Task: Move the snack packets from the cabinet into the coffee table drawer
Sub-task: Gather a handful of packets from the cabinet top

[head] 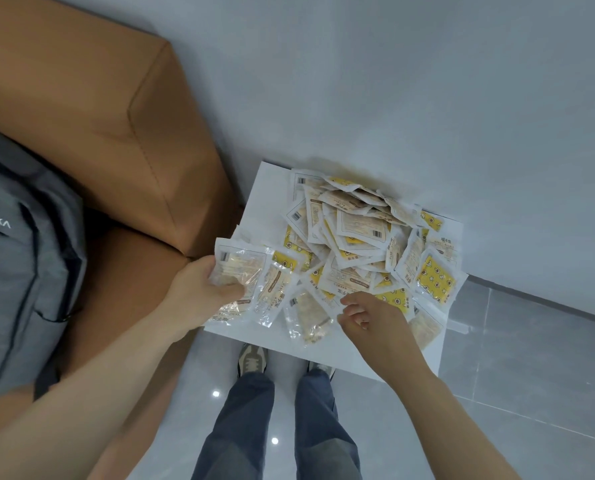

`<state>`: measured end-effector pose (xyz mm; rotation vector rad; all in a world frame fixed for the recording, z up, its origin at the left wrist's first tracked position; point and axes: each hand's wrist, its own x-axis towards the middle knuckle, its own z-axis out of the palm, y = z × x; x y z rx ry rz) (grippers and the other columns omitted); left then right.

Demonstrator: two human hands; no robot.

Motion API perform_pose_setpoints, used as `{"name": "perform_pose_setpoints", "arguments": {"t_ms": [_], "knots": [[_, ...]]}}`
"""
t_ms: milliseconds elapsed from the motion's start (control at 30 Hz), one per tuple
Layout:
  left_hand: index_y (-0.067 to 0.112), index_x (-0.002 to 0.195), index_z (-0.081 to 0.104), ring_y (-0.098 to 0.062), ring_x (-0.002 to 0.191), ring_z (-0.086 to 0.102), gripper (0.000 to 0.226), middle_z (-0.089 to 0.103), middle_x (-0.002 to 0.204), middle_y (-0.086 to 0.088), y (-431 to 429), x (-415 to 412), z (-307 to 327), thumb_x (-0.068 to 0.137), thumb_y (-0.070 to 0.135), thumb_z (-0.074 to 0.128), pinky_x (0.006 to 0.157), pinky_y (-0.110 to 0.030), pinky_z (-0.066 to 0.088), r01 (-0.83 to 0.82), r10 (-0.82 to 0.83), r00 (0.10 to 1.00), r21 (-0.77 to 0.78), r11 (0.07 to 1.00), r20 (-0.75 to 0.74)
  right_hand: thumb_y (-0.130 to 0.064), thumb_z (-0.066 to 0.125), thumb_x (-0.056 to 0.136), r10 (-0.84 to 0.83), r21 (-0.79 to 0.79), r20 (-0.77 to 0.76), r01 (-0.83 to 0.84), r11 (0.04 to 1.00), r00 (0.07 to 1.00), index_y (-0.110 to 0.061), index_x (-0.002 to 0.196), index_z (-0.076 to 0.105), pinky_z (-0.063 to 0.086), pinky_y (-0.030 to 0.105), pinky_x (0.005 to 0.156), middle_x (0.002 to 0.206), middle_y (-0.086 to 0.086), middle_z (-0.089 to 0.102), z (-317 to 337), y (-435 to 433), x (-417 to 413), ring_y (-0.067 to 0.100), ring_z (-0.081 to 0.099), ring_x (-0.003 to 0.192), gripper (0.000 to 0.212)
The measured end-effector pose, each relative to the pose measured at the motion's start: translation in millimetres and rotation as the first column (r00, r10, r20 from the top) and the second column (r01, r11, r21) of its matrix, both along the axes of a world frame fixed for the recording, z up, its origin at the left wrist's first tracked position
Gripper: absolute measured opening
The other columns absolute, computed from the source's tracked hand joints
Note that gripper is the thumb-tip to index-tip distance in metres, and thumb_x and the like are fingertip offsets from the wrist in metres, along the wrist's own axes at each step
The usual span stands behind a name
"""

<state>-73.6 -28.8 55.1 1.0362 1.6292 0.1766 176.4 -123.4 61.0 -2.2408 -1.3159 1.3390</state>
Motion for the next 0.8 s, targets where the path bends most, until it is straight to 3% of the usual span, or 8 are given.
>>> {"name": "perform_pose_setpoints", "arguments": {"t_ms": [133, 233, 333, 433, 633, 800], "knots": [[0.019, 0.102, 0.066, -0.012, 0.088, 0.068, 0.029, 0.072, 0.096, 0.006, -2.6, -4.0, -5.6, 0.076, 0.01, 0.073, 0.071, -0.025, 0.052, -0.003, 0.003, 1.0, -0.02, 1.0, -0.019, -0.025, 0.06, 0.089, 0.036, -0.086, 0.056, -0.032, 0.996, 0.998, -0.02, 0.113, 0.06, 0.051, 0.028, 0.081, 0.1, -0.003, 0.064, -15.0, -4.4, -13.0, 0.013, 0.061, 0.091, 0.025], [0.018, 0.102, 0.066, -0.012, 0.086, 0.067, 0.029, 0.071, 0.096, 0.005, -7.7, -4.8, -12.6, 0.075, 0.009, 0.073, 0.068, -0.024, 0.051, 0.008, -0.01, 0.999, -0.041, 0.999, -0.036, -0.023, 0.056, 0.09, 0.083, -0.187, 0.068, -0.069, 0.98, 0.994, -0.015, 0.12, 0.059, 0.047, 0.026, 0.087, 0.116, 0.001, 0.063, -37.0, -19.8, -31.5, 0.017, 0.059, 0.102, 0.031], [0.02, 0.101, 0.066, -0.009, 0.086, 0.067, 0.028, 0.071, 0.095, 0.008, -13.9, -9.7, -17.2, 0.076, 0.008, 0.073, 0.065, -0.02, 0.048, 0.013, -0.014, 1.0, -0.054, 0.998, -0.023, -0.024, 0.052, 0.093, 0.094, -0.231, 0.115, -0.066, 0.971, 0.989, -0.016, 0.135, 0.048, 0.039, 0.024, 0.098, 0.136, 0.001, 0.052, -54.0, -32.8, -44.3, 0.018, 0.05, 0.122, 0.042], [0.023, 0.1, 0.067, -0.007, 0.085, 0.067, 0.029, 0.071, 0.094, 0.011, -23.2, -17.3, -19.3, 0.076, 0.008, 0.073, 0.064, -0.017, 0.047, 0.025, -0.026, 0.999, -0.07, 0.997, -0.026, -0.026, 0.053, 0.093, 0.157, -0.217, 0.19, -0.115, 0.969, 0.969, -0.018, 0.141, 0.039, 0.04, 0.028, 0.1, 0.145, 0.001, 0.039, -68.4, -43.0, -46.7, 0.019, 0.044, 0.127, 0.051], [0.025, 0.096, 0.067, -0.009, 0.085, 0.068, 0.027, 0.072, 0.094, 0.009, -39.0, -24.3, -22.3, 0.075, 0.009, 0.073, 0.066, -0.022, 0.05, 0.037, -0.042, 0.998, -0.116, 0.993, -0.04, -0.026, 0.053, 0.092, 0.25, -0.238, 0.241, -0.193, 0.952, 0.938, -0.02, 0.147, 0.028, 0.041, 0.03, 0.102, 0.153, 0.0, 0.021, -79.2, -57.0, -52.7, 0.021, 0.034, 0.132, 0.061], [0.022, 0.098, 0.067, -0.007, 0.083, 0.068, 0.028, 0.072, 0.093, 0.008, -44.9, -22.3, -22.1, 0.076, 0.005, 0.072, 0.062, -0.017, 0.048, 0.061, -0.065, 0.998, -0.13, 0.99, -0.026, -0.03, 0.052, 0.094, 0.183, -0.219, 0.309, -0.118, 0.969, 0.933, -0.019, 0.142, 0.037, 0.041, 0.029, 0.102, 0.15, 0.003, 0.028, -81.4, -65.9, -57.5, 0.021, 0.034, 0.132, 0.052]]}}
